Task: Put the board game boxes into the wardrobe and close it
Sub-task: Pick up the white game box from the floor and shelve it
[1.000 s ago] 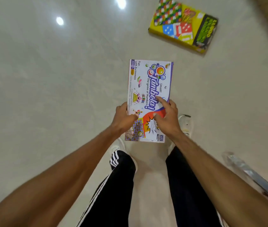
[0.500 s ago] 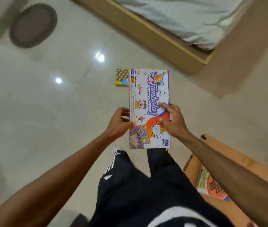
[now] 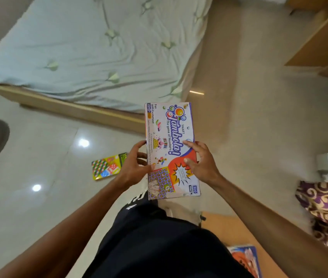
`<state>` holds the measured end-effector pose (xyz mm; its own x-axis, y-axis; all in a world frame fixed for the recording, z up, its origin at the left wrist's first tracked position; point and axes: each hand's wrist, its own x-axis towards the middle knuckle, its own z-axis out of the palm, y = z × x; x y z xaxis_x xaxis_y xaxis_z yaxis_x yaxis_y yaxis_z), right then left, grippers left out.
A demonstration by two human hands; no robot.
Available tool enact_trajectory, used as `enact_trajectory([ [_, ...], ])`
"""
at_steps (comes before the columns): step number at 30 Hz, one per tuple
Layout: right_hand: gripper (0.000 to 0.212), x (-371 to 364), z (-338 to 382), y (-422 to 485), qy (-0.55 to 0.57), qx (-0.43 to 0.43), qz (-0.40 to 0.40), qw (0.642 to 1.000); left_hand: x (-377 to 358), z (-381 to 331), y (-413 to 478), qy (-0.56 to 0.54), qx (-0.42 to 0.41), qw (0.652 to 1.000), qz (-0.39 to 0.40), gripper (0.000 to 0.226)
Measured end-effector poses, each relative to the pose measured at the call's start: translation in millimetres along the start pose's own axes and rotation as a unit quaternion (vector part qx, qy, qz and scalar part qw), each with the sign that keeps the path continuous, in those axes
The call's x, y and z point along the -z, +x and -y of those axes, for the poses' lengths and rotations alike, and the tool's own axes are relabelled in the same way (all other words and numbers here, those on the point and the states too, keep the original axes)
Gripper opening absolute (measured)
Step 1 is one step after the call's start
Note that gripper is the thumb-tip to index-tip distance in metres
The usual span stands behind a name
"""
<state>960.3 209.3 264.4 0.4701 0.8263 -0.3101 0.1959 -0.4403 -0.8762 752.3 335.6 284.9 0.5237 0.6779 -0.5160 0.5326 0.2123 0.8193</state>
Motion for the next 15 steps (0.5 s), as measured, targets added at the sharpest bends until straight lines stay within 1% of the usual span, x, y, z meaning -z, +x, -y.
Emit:
enact_trajectory([
  [6,0.058,90,-4,95,0.038,-0.013,-0.089,0.995,-41,-95,137,0.040,-0.070,0.994,0.074,0.085],
  [10,0.065,143,-8,141,0.045,-0.017,-0.146,0.988,-80,-151,201,0.077,-0.119,0.983,0.116,0.088],
  [13,0.063,196,-14,182,0.046,-0.037,-0.189,0.980,-119,-202,259,0.093,-0.113,0.976,0.159,0.086],
  [15,0.059,234,-19,209,0.050,-0.043,-0.212,0.975,-148,-235,297,0.087,-0.129,0.970,0.187,0.090],
])
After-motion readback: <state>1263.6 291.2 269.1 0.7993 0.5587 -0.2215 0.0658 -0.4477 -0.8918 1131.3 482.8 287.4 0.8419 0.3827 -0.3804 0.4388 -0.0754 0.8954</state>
